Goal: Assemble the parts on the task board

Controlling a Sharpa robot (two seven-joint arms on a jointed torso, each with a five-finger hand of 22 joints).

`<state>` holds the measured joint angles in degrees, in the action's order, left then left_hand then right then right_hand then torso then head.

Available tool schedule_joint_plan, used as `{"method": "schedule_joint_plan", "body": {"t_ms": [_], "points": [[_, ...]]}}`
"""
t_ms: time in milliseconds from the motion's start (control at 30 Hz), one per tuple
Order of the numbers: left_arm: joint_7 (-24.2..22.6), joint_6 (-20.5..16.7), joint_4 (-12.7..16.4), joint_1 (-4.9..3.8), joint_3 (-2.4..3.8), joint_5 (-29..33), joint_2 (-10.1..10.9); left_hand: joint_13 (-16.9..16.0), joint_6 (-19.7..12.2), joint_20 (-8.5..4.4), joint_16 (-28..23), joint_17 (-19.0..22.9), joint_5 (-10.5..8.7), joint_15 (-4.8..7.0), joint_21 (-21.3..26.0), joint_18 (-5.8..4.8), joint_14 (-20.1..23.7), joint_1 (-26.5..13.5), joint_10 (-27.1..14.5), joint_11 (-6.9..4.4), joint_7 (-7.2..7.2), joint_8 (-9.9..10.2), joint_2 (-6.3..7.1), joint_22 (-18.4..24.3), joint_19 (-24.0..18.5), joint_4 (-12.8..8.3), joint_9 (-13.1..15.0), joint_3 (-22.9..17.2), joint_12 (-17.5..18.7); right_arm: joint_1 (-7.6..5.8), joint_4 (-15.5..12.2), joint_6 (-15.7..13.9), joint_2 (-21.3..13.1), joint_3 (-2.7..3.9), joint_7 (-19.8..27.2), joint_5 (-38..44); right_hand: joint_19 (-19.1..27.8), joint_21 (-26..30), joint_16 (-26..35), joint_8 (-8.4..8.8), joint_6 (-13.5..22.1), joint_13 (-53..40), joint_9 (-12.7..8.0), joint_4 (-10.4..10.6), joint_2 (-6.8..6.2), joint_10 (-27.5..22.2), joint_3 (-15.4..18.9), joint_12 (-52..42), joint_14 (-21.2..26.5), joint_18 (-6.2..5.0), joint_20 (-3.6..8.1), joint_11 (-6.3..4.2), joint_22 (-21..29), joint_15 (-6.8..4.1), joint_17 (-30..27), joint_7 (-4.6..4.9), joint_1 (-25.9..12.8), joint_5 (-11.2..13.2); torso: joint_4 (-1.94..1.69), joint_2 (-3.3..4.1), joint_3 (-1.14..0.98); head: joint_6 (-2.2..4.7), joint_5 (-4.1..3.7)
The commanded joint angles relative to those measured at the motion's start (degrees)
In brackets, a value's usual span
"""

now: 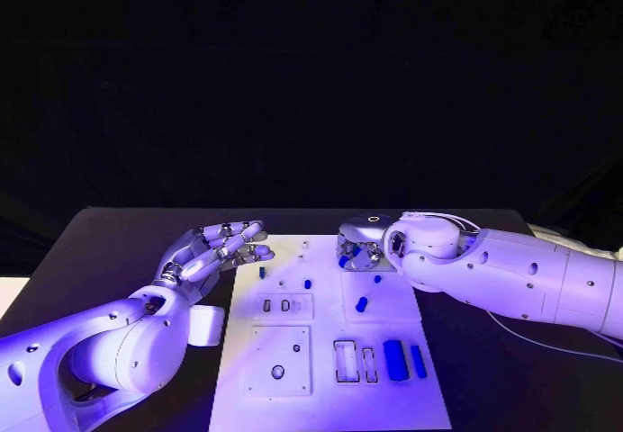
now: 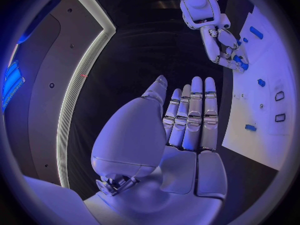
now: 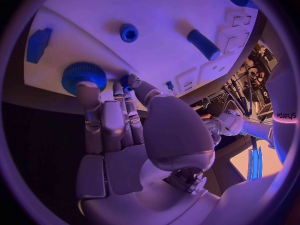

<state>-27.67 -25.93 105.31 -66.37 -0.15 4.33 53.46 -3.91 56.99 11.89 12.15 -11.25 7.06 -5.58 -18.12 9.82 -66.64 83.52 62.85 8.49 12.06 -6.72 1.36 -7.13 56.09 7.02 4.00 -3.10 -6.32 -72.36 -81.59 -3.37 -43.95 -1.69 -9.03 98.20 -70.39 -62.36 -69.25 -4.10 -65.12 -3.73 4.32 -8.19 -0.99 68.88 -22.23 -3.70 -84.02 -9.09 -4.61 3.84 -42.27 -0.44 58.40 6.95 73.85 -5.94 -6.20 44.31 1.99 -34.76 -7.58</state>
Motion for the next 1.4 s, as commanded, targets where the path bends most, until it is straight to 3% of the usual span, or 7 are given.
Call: {"method": "schedule_joint_plan", "body": {"t_ms": [33, 267, 433, 567, 667, 1133, 1400], "points": [[0.3, 1.4, 0.2, -0.09, 0.06, 0.3, 0.0, 0.1, -0.1, 0.05, -0.3, -0.1, -0.04, -0.11, 0.3, 0.61, 0.3, 0.1, -0.1, 0.27, 0.19, 0.4, -0.66, 0.1, -0.2, -0.2, -0.1, -0.1, 0.2, 0.15, -0.1, -1.8, 0.0, -0.08, 0.7, 0.4, -0.5, -0.6, -0.5, -0.26, -0.8, -0.1, 0.3, 0.4, 0.52, 0.7, -0.9, -0.2, -1.9, 0.74, -0.11, -0.11, -0.7, -0.66, 0.4, 0.03, 0.0, 0.3, -0.03, 0.06, 0.07, -0.08, -0.02], [0.4, 1.5, 0.2, -0.09, 0.06, 0.6, 0.0, 0.1, -0.1, 0.06, -0.4, -0.2, -0.03, -0.11, 0.3, 0.61, 0.3, 0.1, -0.1, 0.28, 0.20, 0.4, -0.71, 0.1, -0.2, -0.2, -0.1, -0.1, 0.3, 0.14, -1.3, -8.6, -0.3, 0.02, -0.8, -0.3, -0.5, -1.6, -1.0, 0.08, -0.8, 0.1, 0.3, 1.5, 0.75, 0.6, -2.6, 0.1, -1.8, 0.86, -0.19, 0.02, -1.8, -0.58, 0.7, 0.25, -0.1, 2.4, -0.17, 0.08, 0.11, 0.19, 0.02], [0.5, 1.6, 0.1, -0.12, 0.05, 1.5, 0.2, 0.1, -0.2, 0.07, -0.4, -0.2, -0.03, -0.12, 0.3, 0.62, 0.3, 0.2, -0.2, 0.29, 0.22, 0.4, -0.83, 0.1, -0.2, -0.3, -0.1, -0.2, 0.4, 0.09, -1.2, -13.6, 0.5, 0.20, -2.2, -0.8, -0.1, -2.0, -1.0, 0.41, -0.1, 0.1, 0.1, 1.9, 0.21, -0.3, -4.4, 0.2, -1.5, 0.86, -0.43, 0.37, -1.9, -0.25, 0.4, 0.70, 0.2, 2.3, -0.27, 0.16, 0.13, 0.40, 0.35], [0.5, 1.7, 0.1, -0.16, 0.05, 1.9, 0.3, 0.1, -0.2, 0.07, -0.4, -0.2, -0.03, -0.12, 0.3, 0.62, 0.3, 0.2, -0.2, 0.29, 0.22, 0.4, -0.83, 0.1, -0.2, -0.3, -0.1, -0.2, 0.4, 0.05, -0.3, -15.6, 2.0, 0.26, -2.4, -1.2, 0.1, -2.1, -1.0, 0.42, 0.0, 0.1, 0.1, 2.0, -0.17, -0.6, -5.2, 0.2, -1.5, 0.84, -0.53, 0.49, -2.0, -0.18, 0.3, 0.85, 0.2, 1.9, -0.45, 0.18, 0.21, 0.33, 0.39], [0.5, 1.9, 0.3, -0.22, 0.05, 1.9, 0.4, 0.1, -0.3, 0.07, -0.7, -0.4, 0.02, -0.14, 0.4, 0.63, 0.4, 0.7, -0.3, 0.33, 0.26, 0.6, -1.12, 0.2, -0.2, -0.6, -0.1, -0.6, 0.6, 0.04, 0.4, -16.2, 3.0, 0.27, -2.5, -1.4, 0.2, -2.1, -1.0, 0.43, 0.1, 0.1, 0.1, 2.1, -0.37, -0.7, -5.3, 0.2, -1.4, 0.83, -0.55, 0.54, -2.0, -0.14, 0.2, 0.90, 0.2, 1.9, -0.44, 0.30, 0.26, 0.43, 0.55], [0.5, 2.0, 0.8, -0.76, 0.05, 2.0, 0.6, 0.1, -0.3, 0.06, -0.8, -0.5, 0.01, -0.14, 0.4, 0.63, 0.4, 0.9, -0.3, 0.34, 0.29, 0.7, -1.18, 0.2, -0.2, -0.7, -0.1, -0.9, 0.8, 0.12, 5.5, -15.5, 8.1, 0.27, -1.9, -1.9, 0.3, -2.4, -1.2, 0.43, 0.2, 0.1, 0.0, 2.5, -0.96, -0.9, -5.7, 0.1, -1.4, 0.86, -0.70, 0.70, -2.3, -0.01, 0.5, 1.08, -0.2, 2.2, -1.32, 0.87, 0.59, -0.03, 0.13], [0.6, 2.0, 0.9, -0.85, 0.05, 2.0, 0.6, 0.1, -0.3, 0.07, -0.8, -0.5, 0.00, -0.14, 0.4, 0.62, 0.4, 0.9, -0.3, 0.36, 0.30, 0.7, -1.15, 0.2, -0.2, -0.7, -0.1, -0.9, 0.8, 0.35, 6.9, -13.5, 9.6, 0.23, -2.6, -1.2, 0.4, -2.5, -1.3, 0.45, 0.4, 0.1, 0.0, 2.9, -1.27, -1.1, -5.8, 0.2, -1.4, 0.84, -0.76, 0.76, -2.3, 0.08, 0.5, 1.13, -0.6, 2.4, -1.32, 0.96, 0.69, -0.26, 0.12]]}}
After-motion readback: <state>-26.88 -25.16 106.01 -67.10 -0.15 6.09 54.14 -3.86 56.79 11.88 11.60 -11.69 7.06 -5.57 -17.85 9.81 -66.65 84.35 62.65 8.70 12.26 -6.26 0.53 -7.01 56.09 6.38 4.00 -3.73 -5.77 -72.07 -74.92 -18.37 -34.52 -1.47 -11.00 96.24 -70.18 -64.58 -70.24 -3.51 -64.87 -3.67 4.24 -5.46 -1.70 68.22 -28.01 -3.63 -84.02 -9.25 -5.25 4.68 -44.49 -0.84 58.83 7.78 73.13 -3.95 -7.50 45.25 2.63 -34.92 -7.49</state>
